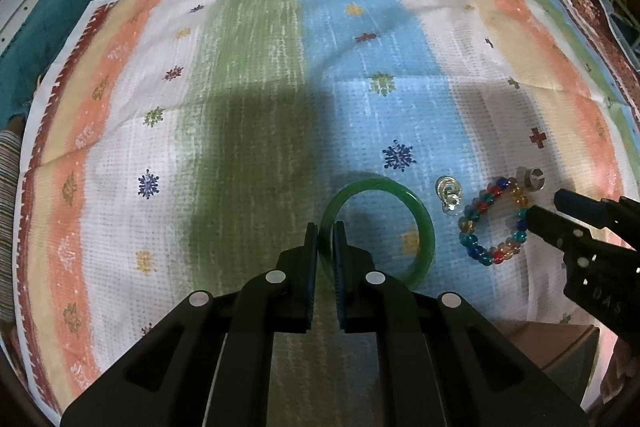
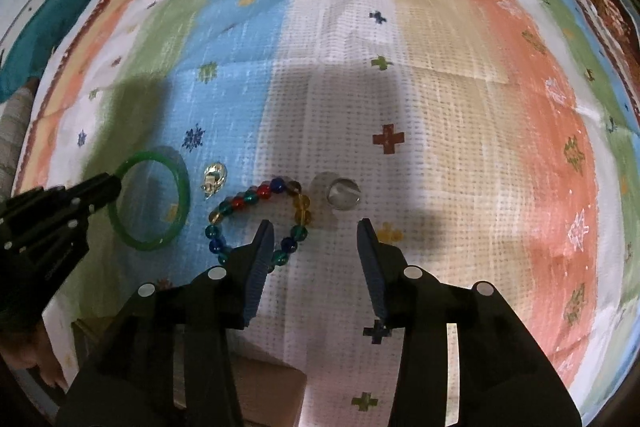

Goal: Organize jewelry
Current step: 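Grasp and lift the multicolor bead bracelet with the right tool while the left tool holds the bangle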

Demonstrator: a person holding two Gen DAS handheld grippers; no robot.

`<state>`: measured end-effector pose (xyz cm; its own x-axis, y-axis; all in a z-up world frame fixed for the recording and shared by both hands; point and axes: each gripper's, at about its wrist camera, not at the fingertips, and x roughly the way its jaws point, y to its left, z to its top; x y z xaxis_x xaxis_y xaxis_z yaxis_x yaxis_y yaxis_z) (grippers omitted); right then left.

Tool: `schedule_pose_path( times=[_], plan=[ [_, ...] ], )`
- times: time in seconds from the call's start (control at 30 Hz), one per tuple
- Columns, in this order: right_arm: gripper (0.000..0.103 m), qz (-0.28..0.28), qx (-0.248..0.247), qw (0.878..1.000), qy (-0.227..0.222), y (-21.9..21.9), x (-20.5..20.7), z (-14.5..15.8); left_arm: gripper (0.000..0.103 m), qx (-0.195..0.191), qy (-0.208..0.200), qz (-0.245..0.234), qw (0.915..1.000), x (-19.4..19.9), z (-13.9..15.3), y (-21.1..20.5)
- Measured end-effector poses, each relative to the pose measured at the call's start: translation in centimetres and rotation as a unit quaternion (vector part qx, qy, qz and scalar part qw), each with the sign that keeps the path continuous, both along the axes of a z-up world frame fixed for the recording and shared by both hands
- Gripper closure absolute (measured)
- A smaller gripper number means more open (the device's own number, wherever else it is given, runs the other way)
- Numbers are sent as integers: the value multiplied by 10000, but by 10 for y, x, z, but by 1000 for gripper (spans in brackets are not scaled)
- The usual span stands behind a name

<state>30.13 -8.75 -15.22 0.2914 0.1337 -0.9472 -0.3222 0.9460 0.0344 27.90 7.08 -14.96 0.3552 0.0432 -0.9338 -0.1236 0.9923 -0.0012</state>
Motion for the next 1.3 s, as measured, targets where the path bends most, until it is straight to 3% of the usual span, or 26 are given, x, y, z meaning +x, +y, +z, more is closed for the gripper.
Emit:
schedule_pose_path(
  times=[0.47,0.63,0.7,0.8,0.93,1.03,1.13,1.3],
  plan=[
    [60,146,-92,9998,120,10,4,-17,96,-1,70,-26,10000,1,-8,-1],
    [77,152,-203,9997,54,8,4,-18,95,-106,61,40,9999,3,-8,1],
    [86,116,-154,9998,78,7,6,-19,82,-175,110,88,9997,3,-10,2],
    [87,107,-102,9999,69,6,7,-20,79,-254,226,132,9993,4,-18,5],
    [88,155,-101,9998,14,5,6,-20,80,-304,263,132,9991,4,-24,6],
    [93,229,-139,9996,-42,6,5,-19,96,-245,245,104,9993,4,-27,5],
    [93,252,-172,9995,-79,7,2,-18,97,-370,246,139,9989,5,-27,8],
    [93,290,-132,9994,-114,7,-1,-13,97,-229,175,119,9995,1,-16,6]
  ],
)
